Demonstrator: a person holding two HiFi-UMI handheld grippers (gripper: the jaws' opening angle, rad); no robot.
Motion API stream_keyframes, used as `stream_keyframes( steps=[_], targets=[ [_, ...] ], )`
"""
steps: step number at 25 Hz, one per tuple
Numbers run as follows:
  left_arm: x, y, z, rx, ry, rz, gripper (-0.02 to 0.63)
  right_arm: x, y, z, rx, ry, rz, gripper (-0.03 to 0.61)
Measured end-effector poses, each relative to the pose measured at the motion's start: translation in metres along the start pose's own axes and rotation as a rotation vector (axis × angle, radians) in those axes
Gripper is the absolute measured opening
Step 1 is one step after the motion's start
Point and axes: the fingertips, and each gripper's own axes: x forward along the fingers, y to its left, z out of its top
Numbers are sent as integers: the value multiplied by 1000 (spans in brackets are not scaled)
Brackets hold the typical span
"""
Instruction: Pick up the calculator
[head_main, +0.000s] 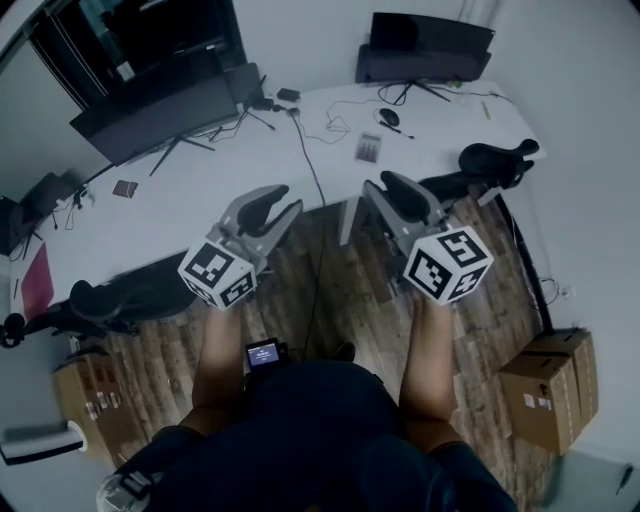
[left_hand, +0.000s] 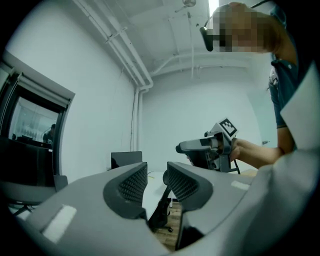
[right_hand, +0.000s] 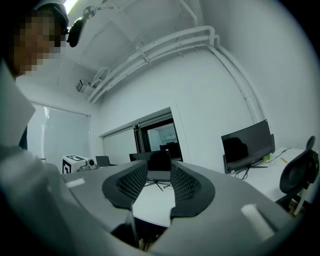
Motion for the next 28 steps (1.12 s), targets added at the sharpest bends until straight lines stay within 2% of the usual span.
stream_keyframes(
  steps=[6, 11, 16, 23, 28],
  targets=[
    [31, -8, 0, 22, 18, 20, 123, -7, -34, 7, 16, -17, 23, 146],
    [66, -21, 0, 29, 30, -1, 123, -23, -66, 11, 29, -31, 7, 146],
    [97, -32, -3, 33, 35, -41, 123, -40, -97, 14, 42, -45, -33, 146],
    [131, -21, -13, 17, 38, -85, 123, -43, -127, 4, 58, -29, -84, 146],
    [163, -10, -18, -2, 11, -164, 123, -49, -152, 6, 48, -26, -181, 146]
  ],
)
